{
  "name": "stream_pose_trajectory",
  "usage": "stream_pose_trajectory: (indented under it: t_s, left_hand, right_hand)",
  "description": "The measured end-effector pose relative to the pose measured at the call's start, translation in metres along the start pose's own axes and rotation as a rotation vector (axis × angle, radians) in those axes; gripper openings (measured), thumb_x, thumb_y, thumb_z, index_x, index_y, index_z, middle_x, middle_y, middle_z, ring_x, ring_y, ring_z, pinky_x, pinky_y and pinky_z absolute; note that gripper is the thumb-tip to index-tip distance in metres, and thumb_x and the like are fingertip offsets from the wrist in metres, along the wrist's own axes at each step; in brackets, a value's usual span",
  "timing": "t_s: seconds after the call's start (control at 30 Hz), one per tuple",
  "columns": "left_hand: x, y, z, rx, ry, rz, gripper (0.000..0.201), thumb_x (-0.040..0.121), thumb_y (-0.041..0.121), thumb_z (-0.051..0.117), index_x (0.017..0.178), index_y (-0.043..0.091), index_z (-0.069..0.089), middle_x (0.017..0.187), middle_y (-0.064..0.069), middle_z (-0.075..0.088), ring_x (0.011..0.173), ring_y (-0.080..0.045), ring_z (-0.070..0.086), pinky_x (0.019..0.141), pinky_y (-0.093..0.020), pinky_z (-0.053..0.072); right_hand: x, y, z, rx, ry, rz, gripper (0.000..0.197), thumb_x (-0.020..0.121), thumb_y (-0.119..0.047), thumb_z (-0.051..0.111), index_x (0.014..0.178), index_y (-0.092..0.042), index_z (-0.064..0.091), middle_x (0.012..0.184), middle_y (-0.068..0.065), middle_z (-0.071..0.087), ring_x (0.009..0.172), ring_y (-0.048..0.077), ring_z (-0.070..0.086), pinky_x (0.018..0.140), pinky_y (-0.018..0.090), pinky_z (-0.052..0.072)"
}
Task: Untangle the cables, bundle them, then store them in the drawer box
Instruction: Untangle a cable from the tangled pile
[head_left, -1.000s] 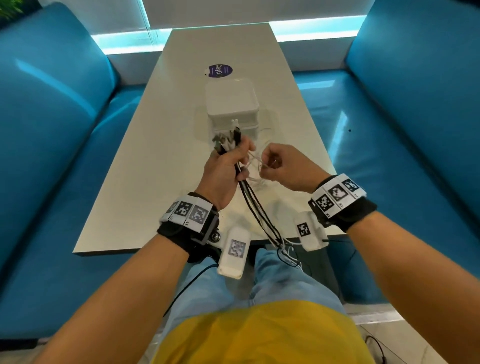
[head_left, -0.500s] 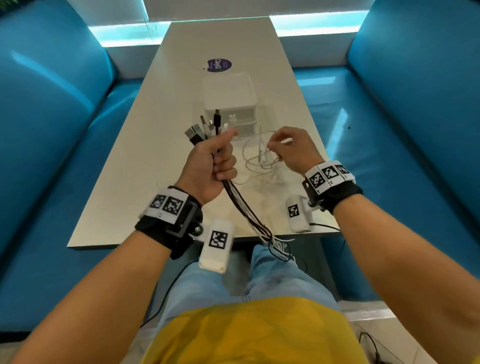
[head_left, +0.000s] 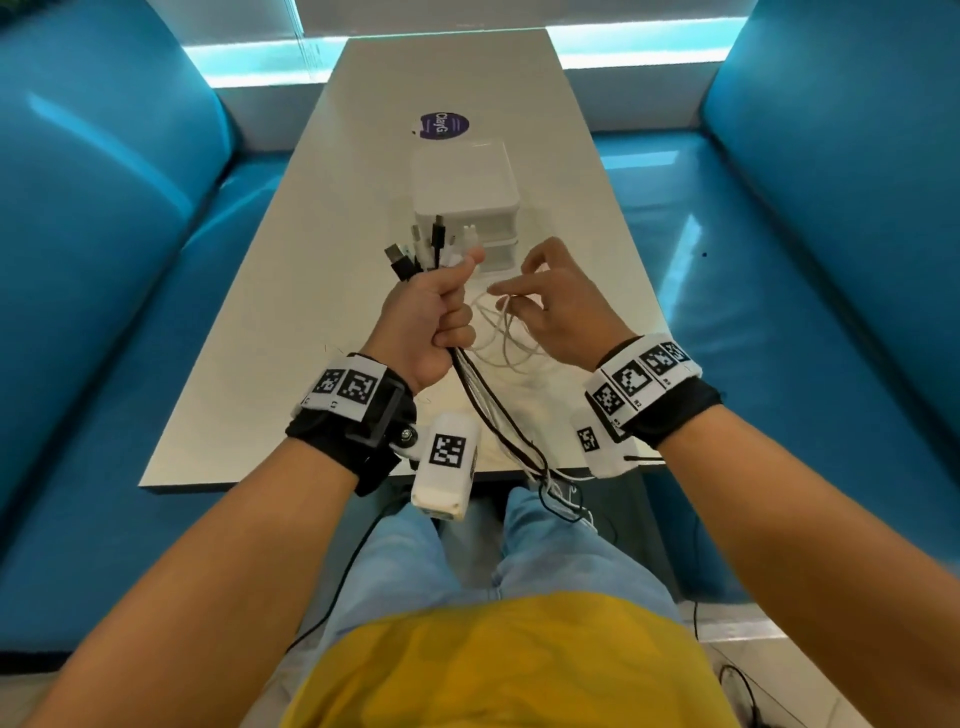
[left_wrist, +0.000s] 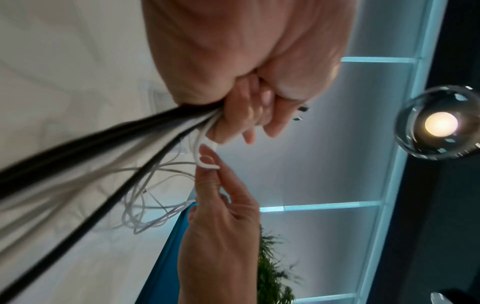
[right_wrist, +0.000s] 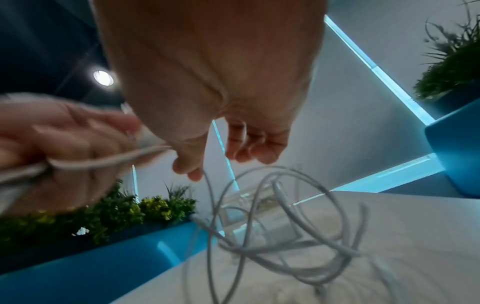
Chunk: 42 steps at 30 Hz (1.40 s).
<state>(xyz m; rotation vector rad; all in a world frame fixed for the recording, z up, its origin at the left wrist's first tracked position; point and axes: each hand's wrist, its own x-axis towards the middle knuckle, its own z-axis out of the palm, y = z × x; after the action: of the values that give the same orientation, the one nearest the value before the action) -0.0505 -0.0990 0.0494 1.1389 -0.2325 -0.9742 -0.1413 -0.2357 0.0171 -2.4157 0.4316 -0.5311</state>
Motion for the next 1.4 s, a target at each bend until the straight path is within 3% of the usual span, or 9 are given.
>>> stream_pose_trajectory:
  t_s: [0.23,0.43,0.6,0.83,1.0,1.1,1.17,1.33,1.4]
  left_hand:
    - [0.011,-0.007,0.003,0.104,0.119,0.004,0.018,0.086,-0.004,0.052,0.080,0.013,0.055,0.062,0.001,0.041,0.039,-0.006,0.023,0.034,-0.017,0.020]
    - [0.015,-0.010,0.010,0.270,0.169,0.104,0.021,0.086,-0.002,0.053,0.073,0.014,0.052,0.058,-0.001,0.042,0.041,-0.009,0.030,0.042,-0.022,0.024]
    - [0.016,-0.013,0.009,0.282,0.203,0.151,0.015,0.087,0.004,0.062,0.084,0.016,0.072,0.063,0.002,0.049,0.041,-0.006,0.027,0.040,-0.020,0.025]
    - [0.017,-0.010,-0.013,-0.108,0.332,0.146,0.011,0.092,0.012,0.061,0.089,0.017,0.070,0.068,0.007,0.046,0.040,-0.005,0.021,0.037,-0.019,0.019]
    - [0.015,-0.005,-0.033,-0.243,0.430,0.184,0.013,0.096,0.020,0.056,0.090,0.018,0.067,0.063,0.008,0.047,0.039,-0.005,0.021,0.037,-0.018,0.019]
    - [0.013,-0.002,-0.034,-0.203,0.404,0.231,0.012,0.095,0.030,0.058,0.091,0.021,0.065,0.070,0.003,0.051,0.041,-0.006,0.022,0.036,-0.018,0.021]
    - [0.011,0.001,-0.035,-0.157,0.397,0.261,0.012,0.094,0.032,0.058,0.091,0.022,0.065,0.077,0.002,0.057,0.041,-0.006,0.023,0.037,-0.018,0.021]
    - [0.002,0.005,-0.033,-0.067,0.304,0.342,0.012,0.095,0.031,0.056,0.090,0.022,0.063,0.083,0.004,0.065,0.042,-0.005,0.021,0.038,-0.017,0.021]
    - [0.000,0.004,-0.027,-0.012,0.234,0.376,0.012,0.096,0.029,0.055,0.090,0.022,0.063,0.082,0.005,0.065,0.043,-0.005,0.021,0.039,-0.017,0.022]
  right_hand:
    - [0.001,-0.023,-0.008,0.209,0.179,-0.221,0.022,0.085,0.001,0.060,0.098,-0.010,0.075,0.090,0.004,0.068,0.082,0.010,0.061,0.073,0.010,0.041]
    - [-0.004,-0.037,-0.012,0.254,0.236,-0.370,0.024,0.080,0.009,0.060,0.094,-0.006,0.073,0.092,0.006,0.067,0.086,0.011,0.060,0.074,0.018,0.048]
    - [-0.007,-0.028,-0.008,0.115,0.199,-0.098,0.040,0.088,-0.020,0.066,0.127,-0.016,0.056,0.109,-0.001,0.051,0.094,0.007,0.050,0.084,0.013,0.040]
    - [-0.007,0.006,-0.021,0.033,-0.002,0.046,0.027,0.095,-0.023,0.057,0.079,-0.005,0.070,0.061,0.005,0.057,0.058,0.014,0.048,0.063,0.029,0.037]
    - [0.001,0.032,-0.040,0.198,0.112,0.202,0.022,0.094,-0.013,0.056,0.083,-0.002,0.072,0.073,-0.001,0.067,0.066,-0.007,0.056,0.075,0.011,0.042]
    - [0.016,0.043,-0.040,0.104,0.105,0.325,0.019,0.093,-0.016,0.057,0.098,-0.008,0.074,0.088,0.003,0.068,0.084,0.012,0.060,0.090,0.033,0.050]
    - [0.022,0.043,-0.040,-0.042,0.004,0.376,0.024,0.092,-0.012,0.058,0.111,-0.013,0.071,0.104,0.007,0.069,0.100,0.020,0.061,0.093,0.026,0.045]
    - [0.024,0.004,-0.053,-0.075,-0.323,0.235,0.069,0.079,-0.008,0.070,0.140,-0.031,0.047,0.144,-0.002,0.045,0.126,0.015,0.047,0.097,0.022,0.033]
    - [0.025,-0.018,-0.055,-0.022,-0.303,0.149,0.064,0.083,-0.020,0.071,0.141,-0.032,0.046,0.146,-0.005,0.044,0.127,0.011,0.044,0.097,0.021,0.030]
